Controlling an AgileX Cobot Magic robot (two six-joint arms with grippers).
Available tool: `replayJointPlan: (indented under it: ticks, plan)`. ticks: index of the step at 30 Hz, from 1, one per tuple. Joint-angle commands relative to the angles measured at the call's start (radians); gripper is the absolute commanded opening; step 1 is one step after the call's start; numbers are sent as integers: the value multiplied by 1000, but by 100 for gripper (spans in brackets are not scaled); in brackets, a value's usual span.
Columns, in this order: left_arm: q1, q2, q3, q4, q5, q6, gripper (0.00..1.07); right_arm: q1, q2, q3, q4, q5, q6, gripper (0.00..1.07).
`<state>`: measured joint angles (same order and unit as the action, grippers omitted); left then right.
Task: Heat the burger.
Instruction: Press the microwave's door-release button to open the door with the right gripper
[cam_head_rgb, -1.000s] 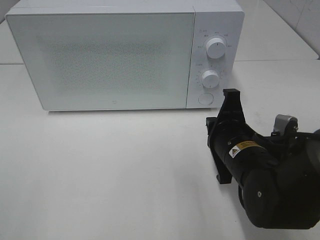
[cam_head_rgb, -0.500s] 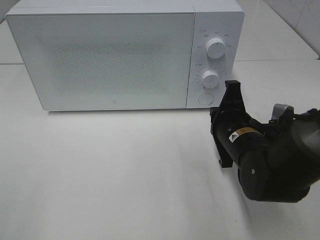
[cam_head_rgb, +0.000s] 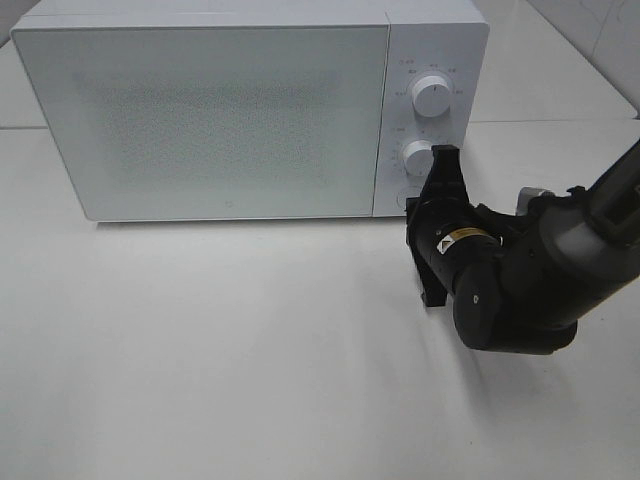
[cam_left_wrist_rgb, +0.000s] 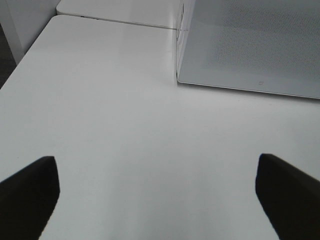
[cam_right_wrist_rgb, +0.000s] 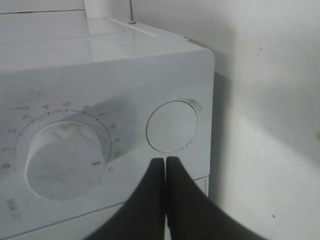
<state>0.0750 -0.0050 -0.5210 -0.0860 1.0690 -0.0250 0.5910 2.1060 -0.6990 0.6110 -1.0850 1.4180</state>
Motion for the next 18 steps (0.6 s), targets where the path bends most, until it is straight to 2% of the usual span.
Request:
replayJointPlan:
  ticks: [1, 18]
  plan:
    - [3, -14, 3, -8, 0, -4, 100, -23, 19, -33, -31, 37, -11, 0]
    - [3, -14, 3, -8, 0, -4, 100, -79, 49, -114, -36, 92, -34, 0]
